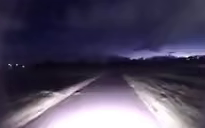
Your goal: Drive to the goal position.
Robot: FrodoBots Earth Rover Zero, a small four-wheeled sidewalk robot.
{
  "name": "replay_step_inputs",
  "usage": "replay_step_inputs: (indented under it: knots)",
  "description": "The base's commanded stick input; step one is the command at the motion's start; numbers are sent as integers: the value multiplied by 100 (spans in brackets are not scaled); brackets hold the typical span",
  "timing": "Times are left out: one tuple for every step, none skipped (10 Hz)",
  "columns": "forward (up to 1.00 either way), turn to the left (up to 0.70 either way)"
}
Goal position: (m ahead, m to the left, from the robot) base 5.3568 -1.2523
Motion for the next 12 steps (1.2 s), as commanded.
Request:
replay_step_inputs:
  knots:
    - [85, -1]
    - [85, 0]
    - [85, 0]
    - [85, 0]
    - [85, 0]
    - [85, -1]
    - [85, -8]
    - [85, -15]
    - [85, -21]
    - [85, -28]
    - [85, -32]
    - [85, -17]
